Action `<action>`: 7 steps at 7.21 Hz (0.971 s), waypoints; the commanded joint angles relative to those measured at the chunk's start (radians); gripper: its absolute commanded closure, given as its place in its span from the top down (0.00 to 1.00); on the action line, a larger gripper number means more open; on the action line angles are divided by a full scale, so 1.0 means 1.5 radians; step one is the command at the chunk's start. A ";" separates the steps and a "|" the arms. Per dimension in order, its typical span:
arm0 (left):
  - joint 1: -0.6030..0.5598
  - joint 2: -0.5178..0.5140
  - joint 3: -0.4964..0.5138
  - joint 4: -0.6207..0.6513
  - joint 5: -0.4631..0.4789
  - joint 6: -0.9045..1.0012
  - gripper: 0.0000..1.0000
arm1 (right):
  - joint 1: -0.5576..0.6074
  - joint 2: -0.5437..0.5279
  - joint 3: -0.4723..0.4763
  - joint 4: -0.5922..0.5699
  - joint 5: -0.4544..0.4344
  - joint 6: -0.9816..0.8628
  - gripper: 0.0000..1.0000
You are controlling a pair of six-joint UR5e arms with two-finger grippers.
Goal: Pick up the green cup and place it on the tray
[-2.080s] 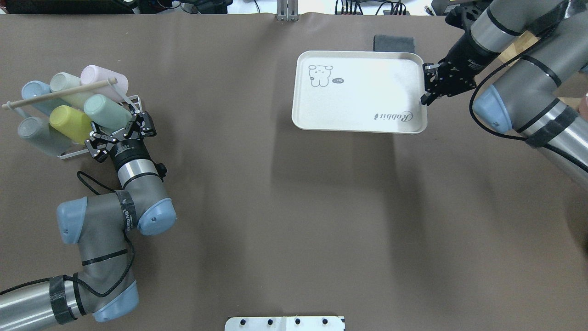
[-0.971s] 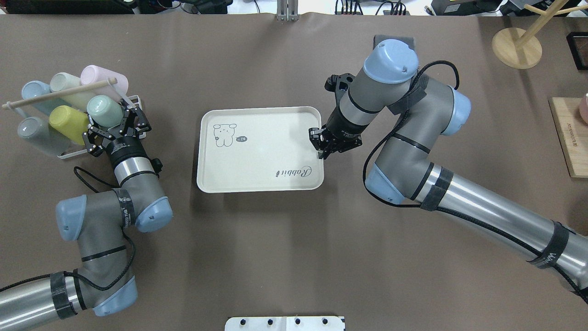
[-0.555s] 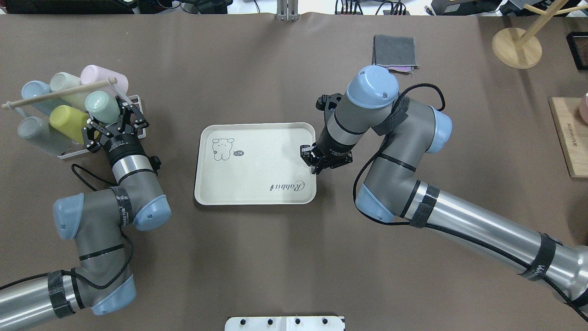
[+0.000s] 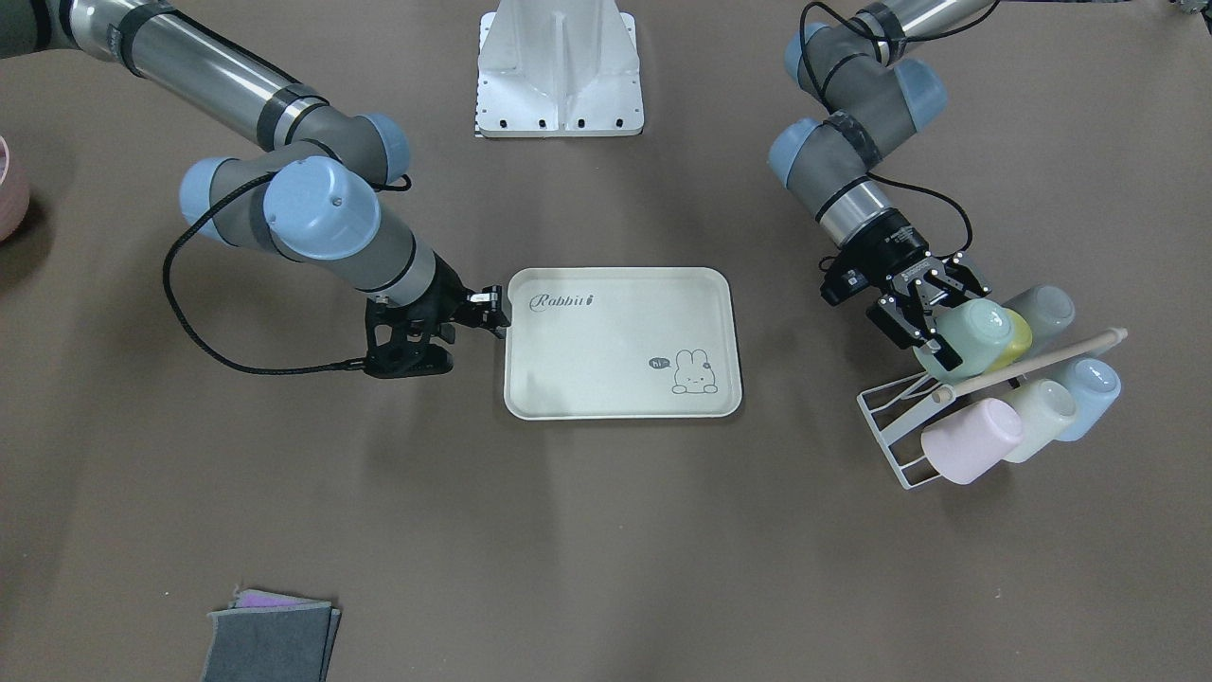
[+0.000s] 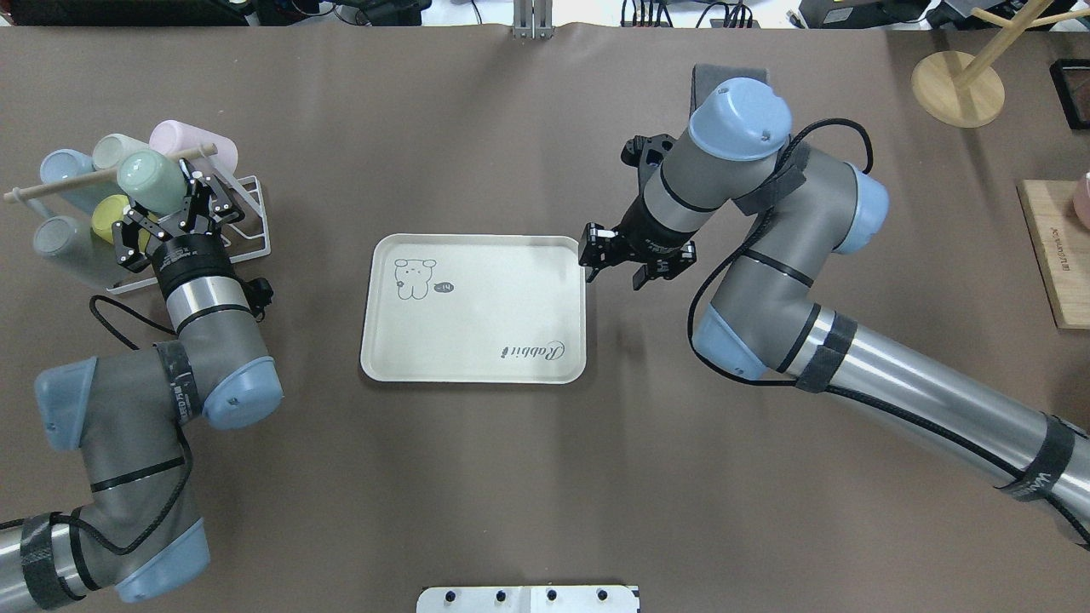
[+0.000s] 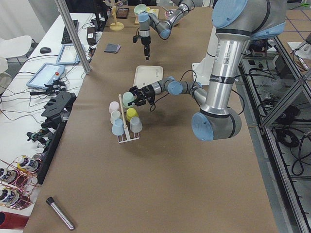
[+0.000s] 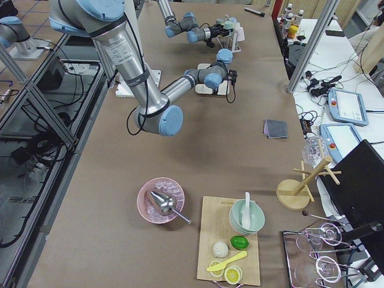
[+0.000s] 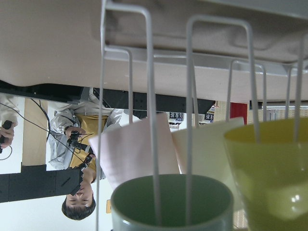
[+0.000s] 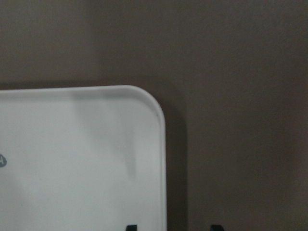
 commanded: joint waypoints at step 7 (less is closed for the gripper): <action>-0.038 -0.097 -0.036 -0.555 -0.219 -0.022 0.21 | 0.277 -0.336 0.294 -0.335 0.088 -0.658 1.00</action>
